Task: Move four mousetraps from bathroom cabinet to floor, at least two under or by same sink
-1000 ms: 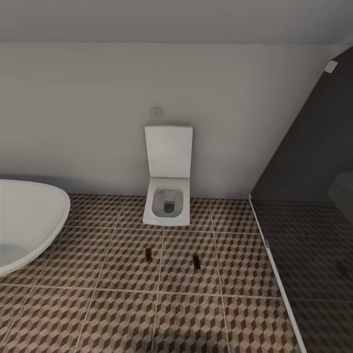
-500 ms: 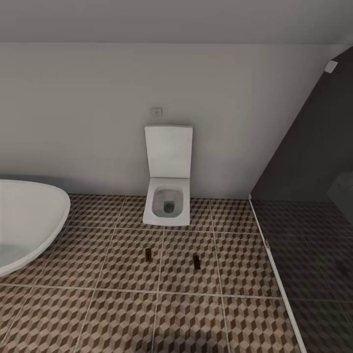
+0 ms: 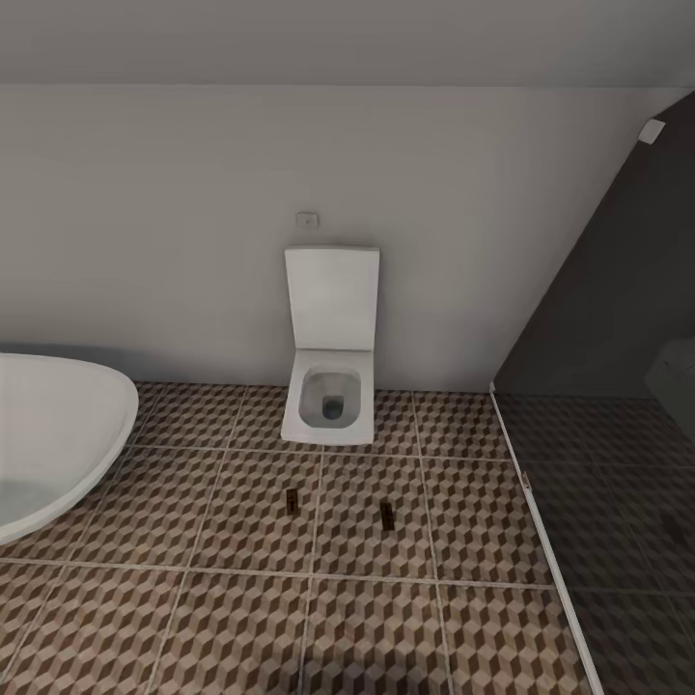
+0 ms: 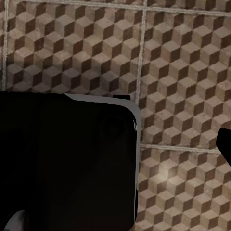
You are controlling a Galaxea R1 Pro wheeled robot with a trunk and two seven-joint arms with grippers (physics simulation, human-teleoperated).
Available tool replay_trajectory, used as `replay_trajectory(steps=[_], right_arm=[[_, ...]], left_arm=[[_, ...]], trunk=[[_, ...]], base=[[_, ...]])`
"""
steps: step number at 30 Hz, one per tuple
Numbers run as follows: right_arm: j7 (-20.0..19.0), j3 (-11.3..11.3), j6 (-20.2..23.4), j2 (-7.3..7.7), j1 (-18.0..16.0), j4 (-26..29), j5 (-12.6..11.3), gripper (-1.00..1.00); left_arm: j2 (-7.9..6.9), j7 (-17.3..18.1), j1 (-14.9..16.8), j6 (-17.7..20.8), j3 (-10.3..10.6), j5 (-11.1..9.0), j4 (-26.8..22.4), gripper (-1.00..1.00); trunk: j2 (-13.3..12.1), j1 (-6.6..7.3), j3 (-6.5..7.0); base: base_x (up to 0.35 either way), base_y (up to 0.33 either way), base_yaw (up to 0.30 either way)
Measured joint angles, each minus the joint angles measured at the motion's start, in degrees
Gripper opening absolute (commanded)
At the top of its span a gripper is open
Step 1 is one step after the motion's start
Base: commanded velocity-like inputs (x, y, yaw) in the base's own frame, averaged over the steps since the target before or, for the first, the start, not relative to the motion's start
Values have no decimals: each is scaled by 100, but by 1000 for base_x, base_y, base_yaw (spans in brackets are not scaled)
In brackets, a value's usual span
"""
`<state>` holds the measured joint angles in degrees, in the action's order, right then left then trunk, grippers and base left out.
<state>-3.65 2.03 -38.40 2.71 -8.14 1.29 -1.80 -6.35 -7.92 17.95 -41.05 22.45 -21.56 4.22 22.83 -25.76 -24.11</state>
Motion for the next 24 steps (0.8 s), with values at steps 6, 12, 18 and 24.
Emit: replay_trajectory(steps=[6,12,18,24], right_arm=[[0,-1,0,0,0,0,0,100],[0,0,0,0,0,0,0,100],[0,0,0,0,0,0,0,100],[0,0,0,0,0,0,0,100]], left_arm=[[0,0,0,0,0,0,0,100],[2,0,0,0,0,0,0,100],[0,0,0,0,0,0,0,100],[-1,0,0,0,0,0,0,100]], trunk=[[0,0,0],[0,0,0],[0,0,0],[0,0,0]], base=[[0,0,0],[0,0,0],[0,0,0],[0,0,0]])
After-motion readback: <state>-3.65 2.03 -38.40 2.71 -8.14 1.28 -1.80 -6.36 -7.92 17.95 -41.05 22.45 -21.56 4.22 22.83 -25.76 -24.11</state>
